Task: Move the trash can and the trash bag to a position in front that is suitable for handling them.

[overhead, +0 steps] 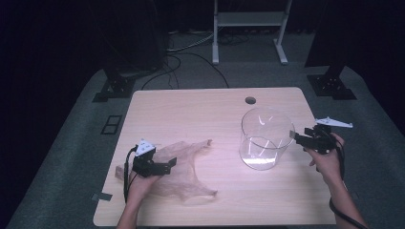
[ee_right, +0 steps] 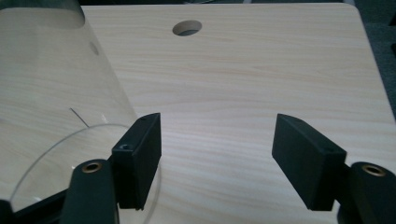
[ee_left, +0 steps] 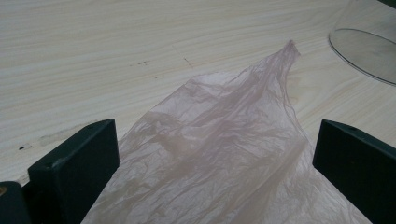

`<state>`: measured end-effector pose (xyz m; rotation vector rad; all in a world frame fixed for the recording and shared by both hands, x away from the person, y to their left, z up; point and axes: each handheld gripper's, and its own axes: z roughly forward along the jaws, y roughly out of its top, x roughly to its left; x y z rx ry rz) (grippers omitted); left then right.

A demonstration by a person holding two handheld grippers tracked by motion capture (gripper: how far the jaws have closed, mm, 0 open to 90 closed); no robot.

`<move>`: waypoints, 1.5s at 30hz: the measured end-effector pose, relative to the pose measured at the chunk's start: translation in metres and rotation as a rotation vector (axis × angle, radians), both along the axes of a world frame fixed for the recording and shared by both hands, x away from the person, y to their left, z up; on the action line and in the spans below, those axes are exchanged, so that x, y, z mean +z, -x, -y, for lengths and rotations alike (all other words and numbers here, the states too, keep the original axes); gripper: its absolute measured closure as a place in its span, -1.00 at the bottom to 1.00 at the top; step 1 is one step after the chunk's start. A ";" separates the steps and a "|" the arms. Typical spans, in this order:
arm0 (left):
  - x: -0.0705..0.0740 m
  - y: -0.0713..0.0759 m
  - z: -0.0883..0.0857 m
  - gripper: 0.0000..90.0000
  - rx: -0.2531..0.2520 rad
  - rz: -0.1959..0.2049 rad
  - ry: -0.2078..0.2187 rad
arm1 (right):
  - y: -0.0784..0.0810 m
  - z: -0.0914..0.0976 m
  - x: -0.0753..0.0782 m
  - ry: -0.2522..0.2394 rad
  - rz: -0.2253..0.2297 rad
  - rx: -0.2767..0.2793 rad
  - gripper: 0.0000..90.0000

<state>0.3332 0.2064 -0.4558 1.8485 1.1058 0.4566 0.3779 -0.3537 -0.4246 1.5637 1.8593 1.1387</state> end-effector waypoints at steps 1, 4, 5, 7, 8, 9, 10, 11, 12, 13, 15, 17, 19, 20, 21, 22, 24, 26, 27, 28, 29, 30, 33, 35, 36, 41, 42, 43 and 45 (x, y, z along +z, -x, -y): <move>0.000 0.000 0.000 -1.00 -0.005 -0.008 0.000 | -0.006 -0.005 0.003 0.022 -0.007 0.033 -0.26; -0.001 -0.001 -0.001 -1.00 -0.010 -0.015 -0.010 | -0.009 -0.010 0.004 0.022 -0.008 0.058 -0.22; -0.002 -0.001 -0.003 -1.00 -0.006 -0.017 -0.010 | -0.011 -0.013 0.004 0.011 -0.006 0.073 -0.20; -0.003 -0.001 -0.005 -1.00 -0.002 -0.022 0.000 | -0.011 -0.016 0.003 0.000 -0.005 0.084 -0.16; -0.002 0.000 -0.005 -1.00 0.001 -0.022 0.002 | -0.011 -0.017 0.002 -0.006 -0.005 0.095 -0.17; -0.002 0.000 -0.005 -1.00 0.001 -0.022 0.002 | -0.011 -0.017 0.002 -0.006 -0.005 0.095 -0.17; -0.002 0.000 -0.007 -1.00 0.005 -0.022 0.004 | -0.011 -0.018 0.001 -0.010 -0.009 0.102 -0.17; -0.002 0.001 -0.008 -1.00 0.012 -0.021 0.010 | -0.011 -0.022 -0.001 -0.025 -0.008 0.111 -0.17; -0.002 0.001 -0.008 -1.00 0.012 -0.020 0.007 | -0.010 -0.024 -0.001 -0.032 -0.010 0.114 -0.17; -0.002 0.001 -0.008 -1.00 0.012 -0.020 0.007 | -0.010 -0.026 -0.002 -0.033 -0.008 0.122 -0.17; -0.002 0.002 -0.009 -1.00 0.012 -0.021 0.010 | -0.008 -0.032 -0.002 -0.044 -0.009 0.134 -0.17; -0.002 0.003 -0.008 -1.00 0.009 -0.028 0.012 | -0.006 -0.037 -0.004 -0.065 -0.011 0.147 -0.18; -0.002 0.004 -0.008 -1.00 0.002 -0.026 0.003 | -0.004 -0.043 -0.006 -0.083 -0.009 0.158 -0.19; -0.002 0.004 -0.008 -1.00 0.002 -0.026 0.003 | -0.004 -0.046 -0.007 -0.095 -0.012 0.162 -0.19; -0.002 0.005 -0.007 -1.00 0.003 -0.024 0.002 | -0.004 -0.046 -0.007 -0.095 -0.012 0.162 -0.19; -0.002 0.005 -0.007 -1.00 0.003 -0.025 0.001 | -0.004 -0.048 -0.007 -0.099 -0.011 0.168 -0.20; -0.002 0.005 -0.007 -1.00 0.000 -0.029 0.000 | -0.003 -0.057 -0.008 -0.112 -0.015 0.176 -0.20; -0.002 0.005 -0.006 -1.00 -0.003 -0.027 -0.008 | -0.003 -0.062 -0.009 -0.113 -0.018 0.187 -0.21; -0.002 0.005 -0.006 -1.00 -0.004 -0.028 -0.007 | -0.003 -0.064 -0.009 -0.111 -0.018 0.189 -0.21; -0.002 0.005 -0.006 -1.00 -0.005 -0.029 -0.009 | -0.002 -0.066 -0.009 -0.110 -0.015 0.191 -0.21; -0.002 0.005 -0.006 -1.00 -0.005 -0.029 -0.009 | -0.002 -0.066 -0.009 -0.110 -0.015 0.191 -0.21; -0.003 0.005 -0.006 -1.00 -0.008 -0.028 -0.010 | -0.002 -0.069 -0.009 -0.123 -0.022 0.199 -0.20; -0.003 0.004 -0.004 -1.00 -0.012 -0.033 -0.007 | -0.001 -0.072 -0.010 -0.132 -0.023 0.206 -0.20; -0.003 0.003 -0.003 -1.00 -0.022 -0.030 -0.017 | 0.000 -0.076 -0.011 -0.142 -0.031 0.222 -0.21; -0.003 0.003 -0.002 -1.00 -0.024 -0.029 -0.015 | 0.001 -0.077 -0.012 -0.142 -0.030 0.227 -0.21; -0.002 0.004 0.002 -1.00 -0.040 -0.027 -0.022 | 0.007 -0.073 -0.012 -0.147 -0.032 0.233 -0.28; -0.002 0.005 0.002 -1.00 -0.044 -0.025 -0.026 | 0.009 -0.070 -0.012 -0.144 -0.035 0.233 -0.29; -0.002 0.005 0.003 -1.00 -0.046 -0.025 -0.030 | 0.012 -0.066 -0.013 -0.144 -0.041 0.233 -0.29; -0.002 0.005 0.003 -1.00 -0.052 -0.021 -0.036 | 0.019 -0.058 -0.015 -0.135 -0.050 0.232 -0.30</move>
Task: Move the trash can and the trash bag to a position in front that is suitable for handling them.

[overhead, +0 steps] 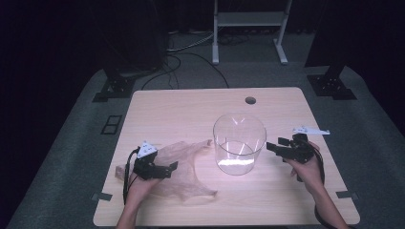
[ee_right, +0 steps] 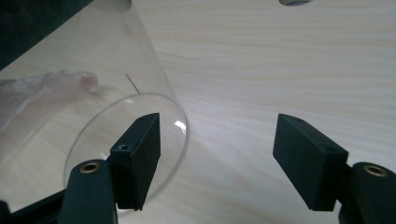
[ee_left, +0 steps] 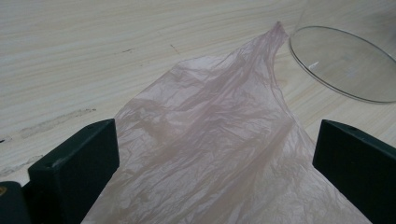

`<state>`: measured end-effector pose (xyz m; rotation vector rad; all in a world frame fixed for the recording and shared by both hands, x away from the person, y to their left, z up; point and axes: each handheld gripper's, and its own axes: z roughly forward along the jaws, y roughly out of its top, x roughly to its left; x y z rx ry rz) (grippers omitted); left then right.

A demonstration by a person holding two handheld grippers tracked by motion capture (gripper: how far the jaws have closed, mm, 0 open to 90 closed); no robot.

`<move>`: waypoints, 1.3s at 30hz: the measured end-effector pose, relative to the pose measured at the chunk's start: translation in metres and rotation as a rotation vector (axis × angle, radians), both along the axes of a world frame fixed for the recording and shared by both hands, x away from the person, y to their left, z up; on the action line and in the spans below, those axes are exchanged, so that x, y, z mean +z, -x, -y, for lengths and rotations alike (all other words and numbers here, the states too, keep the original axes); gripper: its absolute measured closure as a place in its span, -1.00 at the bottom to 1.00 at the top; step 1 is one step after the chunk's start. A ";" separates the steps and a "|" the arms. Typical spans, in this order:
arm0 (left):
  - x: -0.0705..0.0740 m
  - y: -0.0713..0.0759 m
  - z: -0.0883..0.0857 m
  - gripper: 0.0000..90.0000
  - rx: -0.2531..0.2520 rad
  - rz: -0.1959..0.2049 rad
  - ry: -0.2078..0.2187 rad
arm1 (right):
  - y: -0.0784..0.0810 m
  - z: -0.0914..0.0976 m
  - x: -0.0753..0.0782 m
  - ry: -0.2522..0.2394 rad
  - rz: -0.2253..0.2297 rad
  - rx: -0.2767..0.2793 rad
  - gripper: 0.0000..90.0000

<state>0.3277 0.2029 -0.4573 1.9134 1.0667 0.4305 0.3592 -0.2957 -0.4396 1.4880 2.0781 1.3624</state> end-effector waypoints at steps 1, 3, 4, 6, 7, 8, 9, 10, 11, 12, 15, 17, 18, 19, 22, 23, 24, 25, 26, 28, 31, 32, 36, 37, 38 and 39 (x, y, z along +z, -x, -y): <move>0.000 0.000 0.000 -1.00 -0.004 0.003 -0.007 | 0.004 0.004 -0.001 0.002 -0.004 0.002 -0.31; 0.001 0.000 0.002 -1.00 -0.009 0.003 -0.005 | 0.013 0.012 -0.004 0.013 -0.014 0.017 -0.30; 0.001 0.000 0.002 -1.00 -0.009 0.003 -0.005 | 0.018 0.015 -0.006 0.021 -0.020 0.026 -0.30; 0.002 0.001 0.003 -1.00 -0.020 0.010 -0.014 | 0.024 0.018 -0.009 0.028 -0.023 0.033 -0.30; 0.003 0.001 0.004 -1.00 -0.033 0.010 -0.018 | 0.030 0.021 -0.011 0.036 -0.028 0.035 -0.31; 0.006 0.001 0.005 -1.00 -0.049 0.014 -0.027 | 0.041 0.027 -0.016 0.045 -0.030 0.044 -0.31; 0.007 0.001 0.005 -1.00 -0.061 0.011 -0.025 | 0.046 0.030 -0.017 0.046 -0.033 0.047 -0.31; 0.009 0.000 0.006 -1.00 -0.071 0.008 -0.020 | 0.049 0.032 -0.018 0.048 -0.032 0.053 -0.31; 0.010 0.000 0.006 -1.00 -0.083 0.007 -0.025 | 0.053 0.033 -0.018 0.049 -0.034 0.057 -0.31; 0.012 -0.001 0.006 -1.00 -0.100 0.010 -0.049 | 0.055 0.034 -0.018 0.055 -0.029 0.063 -0.31; 0.017 -0.002 0.004 -1.00 -0.155 0.015 -0.098 | 0.059 0.034 -0.018 0.051 -0.024 0.074 -0.31; 0.020 -0.004 0.000 -1.00 -0.195 0.013 -0.117 | 0.059 0.033 -0.020 0.050 -0.022 0.088 -0.32; 0.020 -0.004 0.000 -1.00 -0.195 0.013 -0.117 | 0.059 0.033 -0.020 0.050 -0.022 0.088 -0.32; 0.022 -0.006 -0.004 -1.00 -0.240 0.012 -0.138 | 0.059 0.031 -0.021 0.057 -0.027 0.102 -0.32; 0.023 -0.009 -0.008 -1.00 -0.269 0.003 -0.155 | 0.058 0.030 -0.023 0.083 -0.037 0.111 -0.32; 0.024 -0.010 -0.011 -1.00 -0.284 0.001 -0.161 | 0.058 0.029 -0.024 0.092 -0.041 0.116 -0.32; 0.025 -0.010 -0.012 -1.00 -0.291 0.001 -0.150 | 0.058 0.029 -0.026 0.094 -0.048 0.123 -0.32; 0.027 -0.010 -0.015 -1.00 -0.325 0.009 -0.165 | 0.058 0.029 -0.026 0.095 -0.048 0.127 -0.32; 0.028 -0.010 -0.017 -1.00 -0.341 0.014 -0.181 | 0.058 0.029 -0.027 0.094 -0.050 0.130 -0.32; 0.028 -0.011 -0.018 -1.00 -0.362 0.013 -0.189 | 0.058 0.028 -0.027 0.088 -0.052 0.136 -0.33; 0.029 -0.014 -0.022 -1.00 -0.446 0.015 -0.269 | 0.059 0.028 -0.028 0.082 -0.059 0.162 -0.36; 0.029 -0.014 -0.022 -1.00 -0.446 0.015 -0.269 | 0.058 0.028 -0.028 0.075 -0.060 0.164 -0.36; 0.029 -0.019 -0.026 -0.84 -0.524 0.013 -0.336 | 0.058 0.028 -0.028 0.074 -0.067 0.167 -0.37; 0.026 -0.023 -0.027 -0.84 -0.543 -0.014 -0.357 | 0.058 0.028 -0.029 0.074 -0.070 0.175 -0.37; 0.024 -0.024 -0.027 -0.83 -0.556 -0.028 -0.374 | 0.058 0.027 -0.029 0.076 -0.070 0.178 -0.37; 0.022 -0.025 -0.027 -0.77 -0.571 -0.045 -0.385 | 0.058 0.027 -0.029 0.077 -0.072 0.179 -0.37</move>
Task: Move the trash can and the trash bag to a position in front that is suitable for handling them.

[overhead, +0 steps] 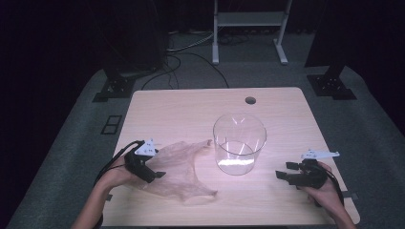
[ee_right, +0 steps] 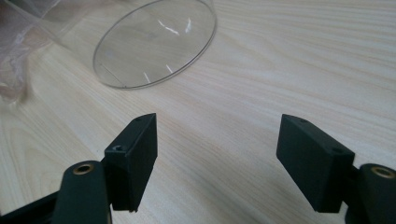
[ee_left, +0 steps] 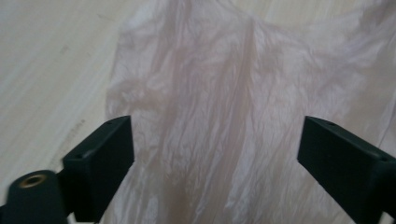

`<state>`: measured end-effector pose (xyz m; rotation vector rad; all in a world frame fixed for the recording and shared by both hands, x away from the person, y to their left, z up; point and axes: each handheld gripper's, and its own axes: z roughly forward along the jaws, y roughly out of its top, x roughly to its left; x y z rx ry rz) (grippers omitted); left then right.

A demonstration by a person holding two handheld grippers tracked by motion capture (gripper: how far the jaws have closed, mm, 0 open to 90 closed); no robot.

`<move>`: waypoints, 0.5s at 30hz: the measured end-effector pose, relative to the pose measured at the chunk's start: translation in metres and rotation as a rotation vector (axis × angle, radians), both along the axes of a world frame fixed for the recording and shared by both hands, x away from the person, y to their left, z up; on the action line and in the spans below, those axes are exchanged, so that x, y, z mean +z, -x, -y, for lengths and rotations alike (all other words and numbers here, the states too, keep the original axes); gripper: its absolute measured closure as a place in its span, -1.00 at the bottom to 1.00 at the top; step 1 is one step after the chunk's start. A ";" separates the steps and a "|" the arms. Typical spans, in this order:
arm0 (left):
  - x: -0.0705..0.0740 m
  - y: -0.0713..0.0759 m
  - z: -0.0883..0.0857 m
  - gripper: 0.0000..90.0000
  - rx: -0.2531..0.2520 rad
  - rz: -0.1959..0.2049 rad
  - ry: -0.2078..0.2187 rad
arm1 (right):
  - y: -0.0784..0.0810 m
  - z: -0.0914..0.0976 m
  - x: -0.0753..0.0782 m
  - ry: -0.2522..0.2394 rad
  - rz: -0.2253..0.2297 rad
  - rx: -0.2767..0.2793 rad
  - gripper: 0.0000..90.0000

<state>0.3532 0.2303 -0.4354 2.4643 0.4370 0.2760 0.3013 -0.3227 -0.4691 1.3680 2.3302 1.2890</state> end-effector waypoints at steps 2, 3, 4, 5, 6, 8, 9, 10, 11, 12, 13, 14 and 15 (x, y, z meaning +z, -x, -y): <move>-0.002 -0.001 0.000 -0.71 -0.012 -0.011 -0.009 | 0.000 -0.001 0.000 0.001 -0.001 0.004 -0.37; -0.005 -0.002 0.001 -0.71 -0.013 -0.022 -0.020 | 0.000 -0.001 0.000 0.001 -0.001 0.004 -0.37; -0.007 -0.004 0.001 -0.68 -0.022 -0.037 -0.027 | 0.000 -0.001 0.000 0.003 0.001 0.006 -0.37; -0.008 -0.004 0.002 -0.52 -0.036 -0.046 -0.029 | 0.000 -0.001 0.000 0.002 0.003 0.010 -0.37; -0.012 -0.004 0.003 -0.48 -0.050 -0.066 -0.043 | 0.000 -0.001 0.000 0.003 -0.002 0.010 -0.37; -0.015 -0.004 0.004 -0.34 -0.061 -0.088 -0.055 | -0.001 -0.001 -0.001 0.004 -0.004 0.009 -0.37; -0.016 -0.004 0.005 -0.27 -0.062 -0.096 -0.060 | -0.002 -0.001 -0.001 0.007 -0.002 0.005 -0.37; -0.017 -0.004 0.005 -0.23 -0.063 -0.096 -0.063 | -0.002 -0.002 -0.001 0.009 -0.003 -0.002 -0.36; -0.017 -0.004 0.005 -0.13 -0.063 -0.096 -0.063 | -0.003 -0.002 0.000 0.010 0.000 -0.007 -0.36; -0.019 -0.002 0.004 -0.02 -0.071 -0.103 -0.058 | -0.004 -0.002 0.001 0.011 0.003 -0.011 -0.36; -0.020 -0.001 0.003 0.05 -0.071 -0.107 -0.048 | -0.005 -0.002 0.001 0.014 0.006 -0.017 -0.36; -0.020 -0.001 0.003 0.11 -0.071 -0.107 -0.048 | -0.007 -0.002 0.002 0.018 0.008 -0.027 -0.35; -0.020 -0.001 0.002 0.11 -0.067 -0.104 -0.039 | -0.007 -0.002 0.002 0.018 0.008 -0.027 -0.35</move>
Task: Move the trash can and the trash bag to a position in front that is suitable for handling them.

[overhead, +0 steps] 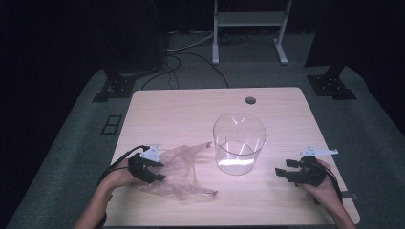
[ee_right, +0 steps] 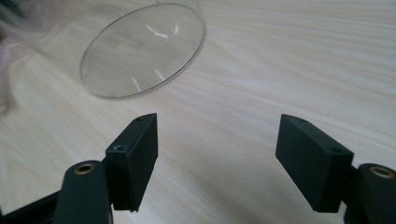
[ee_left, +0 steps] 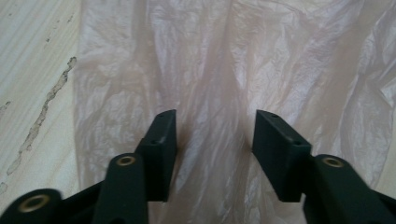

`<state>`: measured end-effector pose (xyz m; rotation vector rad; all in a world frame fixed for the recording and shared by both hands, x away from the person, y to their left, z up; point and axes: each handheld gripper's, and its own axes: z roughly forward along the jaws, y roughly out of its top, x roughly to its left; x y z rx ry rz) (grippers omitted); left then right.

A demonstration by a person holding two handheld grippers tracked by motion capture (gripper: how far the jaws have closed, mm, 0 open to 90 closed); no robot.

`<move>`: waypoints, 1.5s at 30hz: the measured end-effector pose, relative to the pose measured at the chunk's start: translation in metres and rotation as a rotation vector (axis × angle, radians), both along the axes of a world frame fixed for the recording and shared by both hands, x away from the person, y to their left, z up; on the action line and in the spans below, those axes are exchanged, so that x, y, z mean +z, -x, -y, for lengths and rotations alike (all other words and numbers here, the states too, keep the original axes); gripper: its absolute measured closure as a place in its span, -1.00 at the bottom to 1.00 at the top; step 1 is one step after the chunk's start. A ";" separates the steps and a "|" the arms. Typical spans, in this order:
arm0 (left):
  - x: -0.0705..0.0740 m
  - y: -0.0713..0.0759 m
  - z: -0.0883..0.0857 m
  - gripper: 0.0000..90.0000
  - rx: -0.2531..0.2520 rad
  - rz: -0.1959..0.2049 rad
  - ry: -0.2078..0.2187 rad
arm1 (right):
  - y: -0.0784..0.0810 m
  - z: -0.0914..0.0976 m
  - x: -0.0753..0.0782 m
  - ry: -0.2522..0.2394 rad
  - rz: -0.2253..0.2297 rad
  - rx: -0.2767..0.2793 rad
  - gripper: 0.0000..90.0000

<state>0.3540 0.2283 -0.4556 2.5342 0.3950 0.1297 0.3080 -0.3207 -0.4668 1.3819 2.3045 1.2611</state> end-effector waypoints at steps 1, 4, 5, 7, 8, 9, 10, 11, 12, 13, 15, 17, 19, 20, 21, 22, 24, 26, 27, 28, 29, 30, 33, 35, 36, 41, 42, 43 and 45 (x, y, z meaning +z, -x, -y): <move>0.000 0.001 -0.002 0.21 0.010 -0.004 0.015 | -0.003 0.000 0.002 -0.002 0.007 -0.018 -0.35; -0.001 0.003 -0.004 0.36 0.009 0.000 0.023 | -0.005 0.000 0.004 -0.009 0.009 -0.026 -0.33; -0.001 0.004 -0.004 0.36 0.010 -0.002 0.025 | -0.006 0.000 0.005 -0.009 0.006 -0.027 -0.32; 0.000 0.006 -0.005 0.65 0.003 0.002 0.026 | -0.009 0.000 0.010 -0.007 0.009 -0.027 -0.29; 0.000 0.006 -0.005 0.72 0.002 -0.001 0.026 | -0.010 0.000 0.013 -0.008 0.009 -0.024 -0.28; 0.000 0.007 -0.005 0.81 -0.004 -0.004 0.023 | -0.011 0.000 0.015 -0.001 0.013 -0.021 -0.27; 0.000 0.008 -0.005 0.87 -0.004 -0.001 0.021 | -0.012 -0.001 0.019 0.003 0.015 -0.020 -0.25; 0.000 0.009 -0.004 0.92 -0.003 0.004 0.016 | -0.013 -0.001 0.023 0.001 0.018 -0.019 -0.23; 0.000 0.009 -0.004 0.95 -0.003 0.004 0.016 | -0.013 -0.001 0.023 0.001 0.018 -0.019 -0.23; 0.000 0.010 -0.004 0.96 -0.008 0.002 0.010 | -0.016 -0.002 0.035 -0.003 0.028 -0.024 -0.21; 0.001 0.010 -0.005 0.97 -0.010 -0.003 0.011 | -0.017 -0.002 0.040 -0.008 0.033 -0.025 -0.20; 0.004 0.011 -0.008 0.97 -0.019 -0.003 0.035 | -0.022 -0.004 0.062 -0.019 0.056 -0.035 -0.16; 0.009 0.012 -0.010 0.97 -0.017 0.000 0.051 | -0.025 -0.007 0.078 -0.014 0.077 -0.026 -0.15; 0.009 0.012 -0.010 0.97 -0.017 0.000 0.051 | -0.027 -0.009 0.086 -0.007 0.090 -0.026 -0.14; 0.015 0.012 -0.012 0.97 -0.020 0.005 0.060 | -0.030 -0.012 0.093 0.005 0.101 -0.029 -0.14; 0.015 0.012 -0.012 0.97 -0.020 0.005 0.060 | -0.032 -0.014 0.100 0.013 0.113 -0.027 -0.14; 0.025 0.014 -0.014 0.97 -0.025 0.013 0.079 | -0.037 -0.018 0.113 0.015 0.133 -0.027 -0.14; 0.032 0.016 -0.016 0.97 -0.023 0.018 0.095 | -0.041 -0.023 0.125 0.002 0.142 -0.021 -0.14; 0.036 0.016 -0.017 0.97 -0.024 0.021 0.096 | -0.044 -0.025 0.130 -0.006 0.149 -0.016 -0.14; 0.036 0.016 -0.017 0.97 -0.024 0.021 0.096 | -0.044 -0.025 0.130 -0.006 0.149 -0.016 -0.14; 0.040 0.017 -0.019 0.97 -0.023 0.028 0.098 | -0.045 -0.028 0.135 -0.016 0.155 -0.013 -0.14; 0.046 0.018 -0.021 0.97 -0.021 0.027 0.112 | -0.051 -0.033 0.142 -0.035 0.153 -0.007 -0.14; 0.056 0.020 -0.025 0.97 -0.020 0.032 0.135 | -0.057 -0.041 0.147 -0.035 0.142 -0.003 -0.12; 0.063 0.021 -0.027 0.97 -0.026 0.034 0.149 | -0.063 -0.049 0.147 -0.025 0.127 -0.002 -0.09; 0.063 0.021 -0.027 0.97 -0.026 0.034 0.149 | -0.064 -0.052 0.146 -0.021 0.123 0.001 -0.09; 0.082 0.026 -0.029 0.97 -0.038 0.037 0.173 | -0.072 -0.069 0.137 0.053 0.086 0.010 0.16; 0.082 0.026 -0.029 0.97 -0.038 0.037 0.173 | -0.072 -0.069 0.137 0.053 0.086 0.010 0.16; 0.087 0.027 -0.029 0.97 -0.042 0.042 0.183 | -0.073 -0.075 0.133 0.075 0.076 0.031 0.30; 0.093 0.028 -0.030 0.97 -0.044 0.032 0.204 | -0.072 -0.079 0.130 0.098 0.066 0.045 0.43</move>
